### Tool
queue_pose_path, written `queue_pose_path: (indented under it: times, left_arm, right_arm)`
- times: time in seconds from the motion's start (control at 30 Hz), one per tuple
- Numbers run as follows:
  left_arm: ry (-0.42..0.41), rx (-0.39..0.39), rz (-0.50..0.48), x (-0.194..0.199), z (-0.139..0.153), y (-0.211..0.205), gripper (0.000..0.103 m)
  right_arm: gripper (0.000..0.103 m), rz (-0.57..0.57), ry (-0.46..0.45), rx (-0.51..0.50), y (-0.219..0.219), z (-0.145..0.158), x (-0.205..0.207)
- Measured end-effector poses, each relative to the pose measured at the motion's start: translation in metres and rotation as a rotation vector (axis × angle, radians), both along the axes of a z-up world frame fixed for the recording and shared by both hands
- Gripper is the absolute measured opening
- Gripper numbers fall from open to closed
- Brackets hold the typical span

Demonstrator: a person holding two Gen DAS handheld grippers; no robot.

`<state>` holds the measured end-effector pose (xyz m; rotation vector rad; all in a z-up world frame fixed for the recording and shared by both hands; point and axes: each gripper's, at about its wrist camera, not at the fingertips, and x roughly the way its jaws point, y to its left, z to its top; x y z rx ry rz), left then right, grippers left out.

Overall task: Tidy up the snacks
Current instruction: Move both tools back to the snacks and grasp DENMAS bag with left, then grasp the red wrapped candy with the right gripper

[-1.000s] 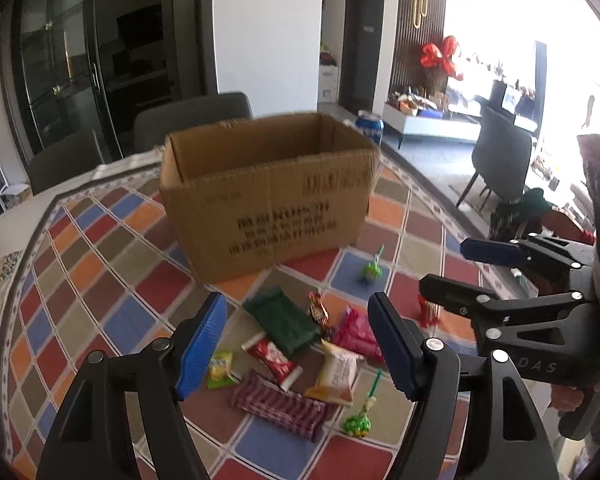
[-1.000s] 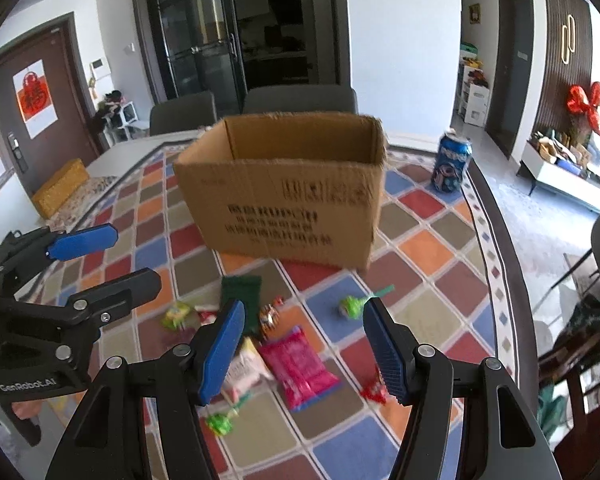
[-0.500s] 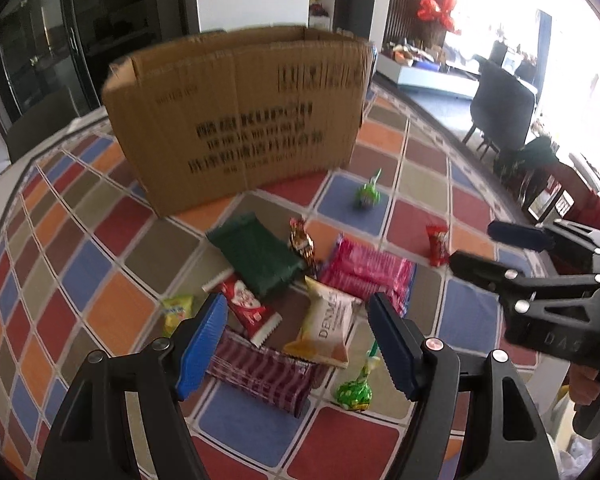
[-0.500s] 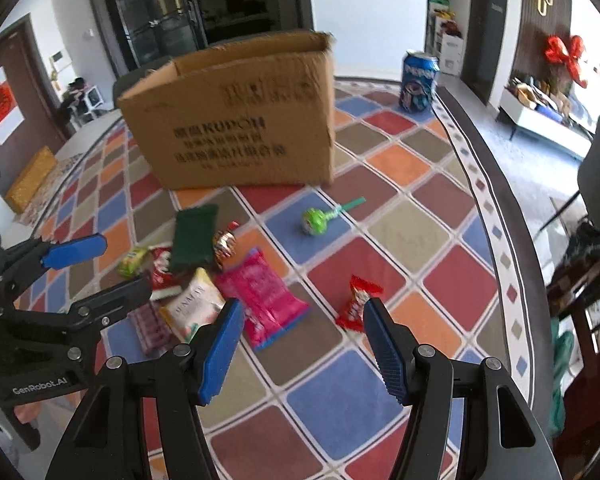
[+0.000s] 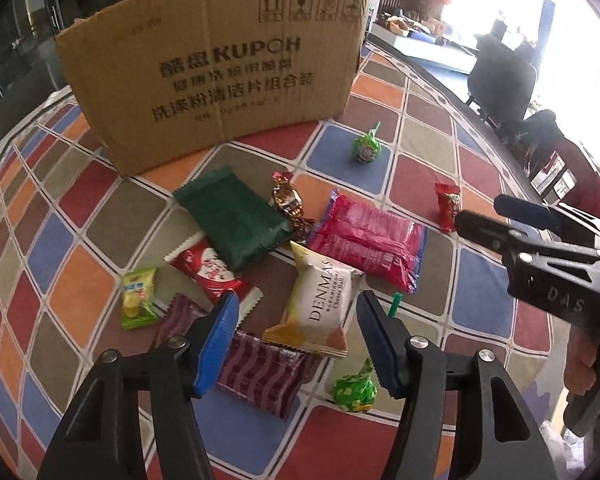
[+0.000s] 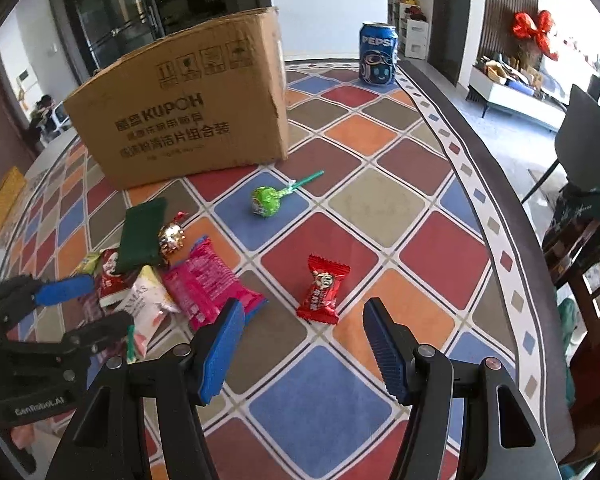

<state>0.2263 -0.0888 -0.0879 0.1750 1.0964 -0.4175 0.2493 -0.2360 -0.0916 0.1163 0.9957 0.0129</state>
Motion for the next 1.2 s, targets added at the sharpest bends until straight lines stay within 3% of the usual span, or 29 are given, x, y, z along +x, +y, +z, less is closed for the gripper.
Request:
queue_pose_path:
  times: [0.27, 0.6, 0.7, 0.73, 0.83, 1.2]
  left_arm:
    - [0.048, 0.003, -0.010, 0.007, -0.013, -0.012, 0.055]
    - [0.075, 0.002, 0.005, 0.016, -0.021, -0.017, 0.034]
    - [0.078, -0.004, 0.008, 0.017, -0.021, -0.016, 0.033]
    - [0.078, -0.006, 0.011, 0.017, -0.021, -0.016, 0.033]
    - [0.074, -0.010, 0.018, 0.017, -0.020, -0.015, 0.033]
    - [-0.009, -0.058, 0.041, 0.008, 0.009, -0.007, 0.033]
  right_arm:
    - [0.057, -0.026, 0.010, 0.002, -0.011, -0.010, 0.008]
    - [0.047, -0.065, 0.052, 0.008, -0.019, -0.026, 0.021]
    - [0.040, -0.052, 0.062, 0.001, -0.015, -0.029, 0.023]
    - [0.032, -0.049, 0.062, -0.005, -0.014, -0.030, 0.023]
    - [0.023, -0.038, 0.061, -0.012, -0.012, -0.031, 0.022]
    - [0.022, 0.023, -0.027, -0.016, 0.003, 0.001, 0.005]
